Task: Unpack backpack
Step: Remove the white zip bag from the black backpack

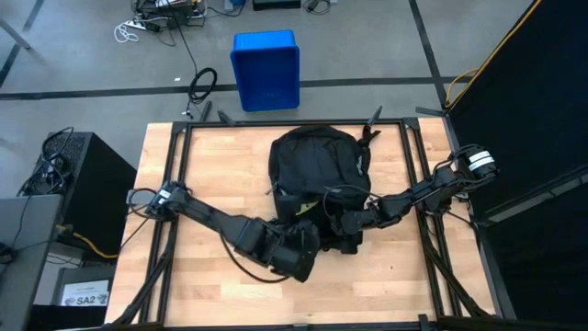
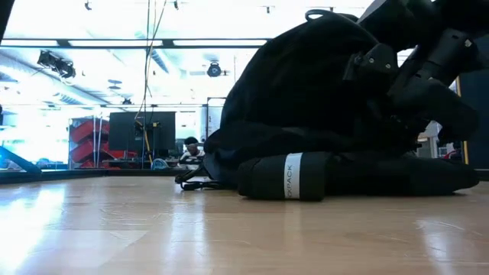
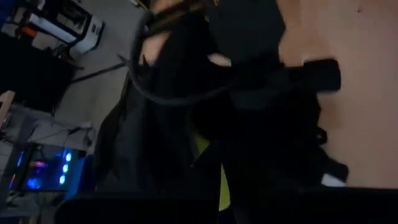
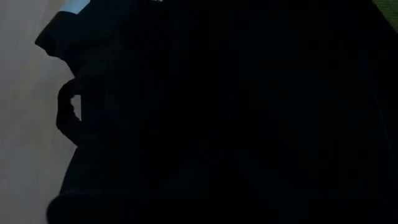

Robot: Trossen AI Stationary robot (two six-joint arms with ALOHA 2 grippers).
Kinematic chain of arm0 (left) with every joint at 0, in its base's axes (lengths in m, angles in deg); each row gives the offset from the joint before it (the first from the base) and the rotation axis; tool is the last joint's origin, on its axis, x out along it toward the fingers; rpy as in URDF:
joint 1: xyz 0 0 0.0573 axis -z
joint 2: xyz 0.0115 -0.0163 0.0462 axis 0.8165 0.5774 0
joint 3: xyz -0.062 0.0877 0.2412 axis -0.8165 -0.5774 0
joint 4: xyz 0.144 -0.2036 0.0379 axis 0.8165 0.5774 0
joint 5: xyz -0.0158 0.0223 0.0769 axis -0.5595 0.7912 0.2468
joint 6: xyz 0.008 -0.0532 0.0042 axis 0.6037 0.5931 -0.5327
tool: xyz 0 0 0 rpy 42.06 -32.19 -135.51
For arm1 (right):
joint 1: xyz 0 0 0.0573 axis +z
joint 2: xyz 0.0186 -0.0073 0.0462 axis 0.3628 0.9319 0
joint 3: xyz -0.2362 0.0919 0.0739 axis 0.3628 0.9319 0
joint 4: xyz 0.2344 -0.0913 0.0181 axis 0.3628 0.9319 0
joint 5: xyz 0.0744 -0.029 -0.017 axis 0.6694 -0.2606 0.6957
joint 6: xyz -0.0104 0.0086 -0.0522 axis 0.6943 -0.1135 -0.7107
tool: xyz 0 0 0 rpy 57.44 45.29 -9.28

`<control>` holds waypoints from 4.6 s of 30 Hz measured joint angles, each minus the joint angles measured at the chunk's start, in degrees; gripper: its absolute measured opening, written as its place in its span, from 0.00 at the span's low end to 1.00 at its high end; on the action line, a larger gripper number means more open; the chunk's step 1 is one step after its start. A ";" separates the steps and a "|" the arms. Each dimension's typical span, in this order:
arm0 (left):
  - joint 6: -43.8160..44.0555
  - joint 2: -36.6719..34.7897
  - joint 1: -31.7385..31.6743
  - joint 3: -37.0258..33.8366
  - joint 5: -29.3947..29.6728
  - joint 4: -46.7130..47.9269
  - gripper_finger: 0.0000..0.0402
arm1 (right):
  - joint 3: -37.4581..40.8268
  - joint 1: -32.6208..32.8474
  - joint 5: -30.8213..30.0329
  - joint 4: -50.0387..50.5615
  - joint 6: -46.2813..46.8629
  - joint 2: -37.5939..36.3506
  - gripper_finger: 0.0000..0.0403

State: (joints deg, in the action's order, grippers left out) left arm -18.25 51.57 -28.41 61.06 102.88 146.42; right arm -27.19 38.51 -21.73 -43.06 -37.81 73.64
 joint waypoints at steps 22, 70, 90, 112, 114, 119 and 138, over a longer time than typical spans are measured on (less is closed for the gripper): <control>-8.22 0.26 -10.21 -26.12 -8.77 -27.00 0.50 | 0.00 0.00 1.24 -0.94 -0.66 0.00 0.00; 2.18 0.70 -25.11 -41.03 -13.25 -36.34 0.05 | -0.04 0.13 3.65 -2.76 -1.70 -0.04 0.00; -1.96 -1.03 -11.34 -8.90 -9.82 -7.95 0.00 | -0.04 -1.80 -0.97 -2.13 -0.13 -0.07 0.00; 19.38 -5.33 6.63 11.83 -4.80 24.48 0.00 | -0.04 -2.88 -2.32 -0.56 1.21 -0.07 0.00; 20.90 -6.66 8.47 11.72 -6.85 24.43 0.00 | -0.04 -2.89 -2.32 -0.43 1.39 -0.07 0.00; 22.13 -6.92 12.48 11.66 -14.32 23.97 0.00 | -0.04 -2.89 -2.23 0.44 2.03 -0.33 0.02; 46.52 -6.80 19.25 -27.00 -39.46 24.11 0.00 | -0.02 -2.78 -1.95 0.61 2.36 -0.48 0.00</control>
State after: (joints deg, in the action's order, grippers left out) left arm 28.27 44.76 -9.16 34.06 63.42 170.53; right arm -27.21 35.73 -23.67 -42.45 -35.45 73.16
